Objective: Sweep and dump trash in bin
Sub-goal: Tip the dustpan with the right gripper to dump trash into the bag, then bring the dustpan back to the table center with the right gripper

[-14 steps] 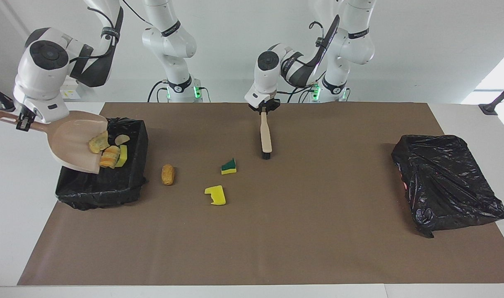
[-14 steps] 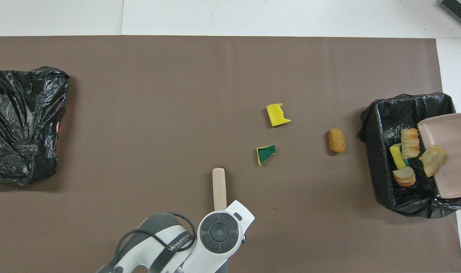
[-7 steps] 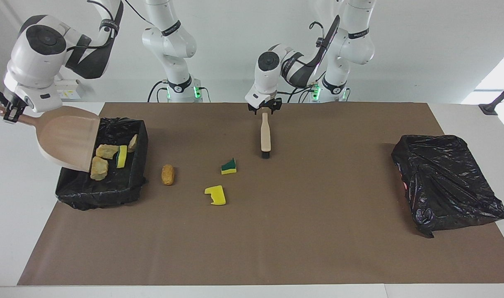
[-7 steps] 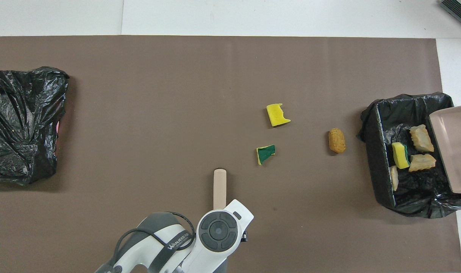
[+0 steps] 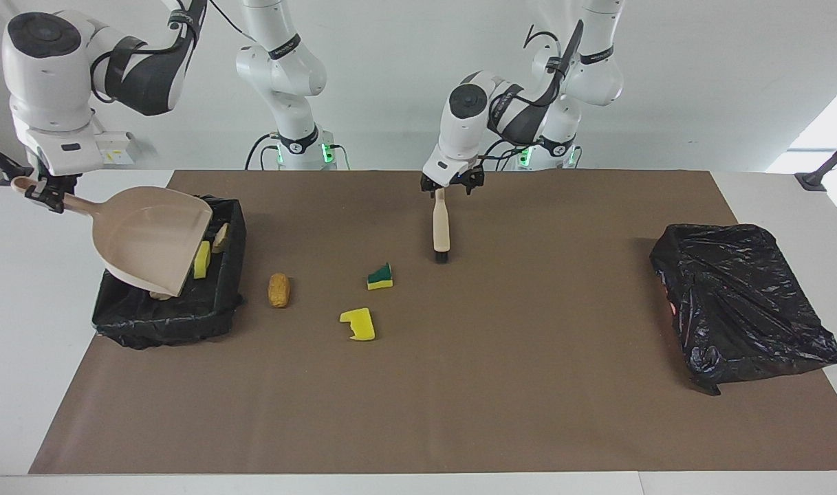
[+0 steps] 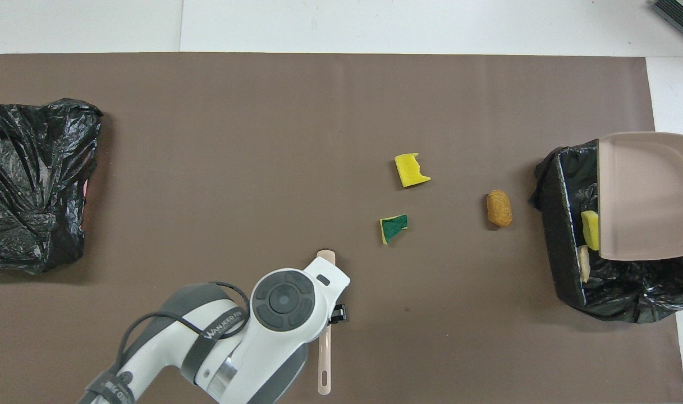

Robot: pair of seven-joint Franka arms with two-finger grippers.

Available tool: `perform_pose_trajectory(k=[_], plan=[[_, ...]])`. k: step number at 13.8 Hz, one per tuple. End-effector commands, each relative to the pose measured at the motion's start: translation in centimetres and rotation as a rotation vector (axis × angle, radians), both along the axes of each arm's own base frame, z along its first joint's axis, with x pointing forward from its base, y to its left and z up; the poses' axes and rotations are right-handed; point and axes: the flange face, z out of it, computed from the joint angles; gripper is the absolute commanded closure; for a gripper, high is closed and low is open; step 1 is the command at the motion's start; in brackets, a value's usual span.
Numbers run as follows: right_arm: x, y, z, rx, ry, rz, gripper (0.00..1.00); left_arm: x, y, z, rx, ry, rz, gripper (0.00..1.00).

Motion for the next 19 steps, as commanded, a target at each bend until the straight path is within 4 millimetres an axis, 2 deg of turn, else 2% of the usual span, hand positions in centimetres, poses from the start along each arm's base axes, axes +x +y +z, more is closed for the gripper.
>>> perform_pose_trajectory(k=[1, 3, 4, 5, 7, 9, 11, 12, 13, 14, 16, 19], plan=[[0.1, 5.8, -0.2, 0.050, -0.058, -0.187, 1.00, 4.8, 4.9, 2.2, 0.008, -0.029, 0.061, 0.00], [0.9, 9.9, -1.6, 0.130, -0.096, -0.288, 1.00, 8.3, 9.3, 4.4, -0.002, -0.049, 0.079, 0.00], [1.3, 10.9, -2.7, 0.158, -0.117, -0.371, 1.00, 9.5, 12.1, 6.2, -0.020, -0.068, 0.064, 0.00], [1.7, 12.6, -3.7, 0.202, -0.133, -0.459, 1.00, 10.1, 14.4, 7.7, -0.032, -0.081, 0.032, 0.00], [2.6, 16.6, -5.6, 0.282, -0.171, -0.650, 1.00, 11.1, 18.2, 9.3, -0.041, -0.067, -0.022, 0.00], [3.5, 22.0, -7.1, 0.325, -0.211, -0.858, 1.00, 11.7, 21.8, 11.6, -0.054, -0.045, -0.083, 0.00], [3.5, 27.0, -8.7, 0.336, -0.226, -1.004, 1.00, 12.2, 25.5, 13.3, -0.069, -0.033, -0.127, 0.00], [4.0, 28.9, -8.5, 0.344, -0.249, -1.051, 1.00, 12.5, 27.0, 14.4, -0.078, -0.046, -0.148, 0.00], [4.3, 31.7, -9.2, 0.347, -0.253, -1.102, 1.00, 12.8, 28.6, 15.3, -0.085, -0.051, -0.158, 0.00], [4.1, 33.9, -9.6, 0.357, -0.252, -1.158, 1.00, 13.0, 29.5, 16.4, -0.087, -0.053, -0.164, 0.00], [4.4, 39.3, -12.0, 0.345, -0.261, -1.282, 1.00, 13.0, 31.1, 19.5, -0.089, -0.051, -0.162, 0.00], [5.7, 46.9, -14.0, 0.375, -0.299, -1.385, 1.00, 12.4, 31.4, 22.8, -0.077, -0.031, -0.169, 0.00]])
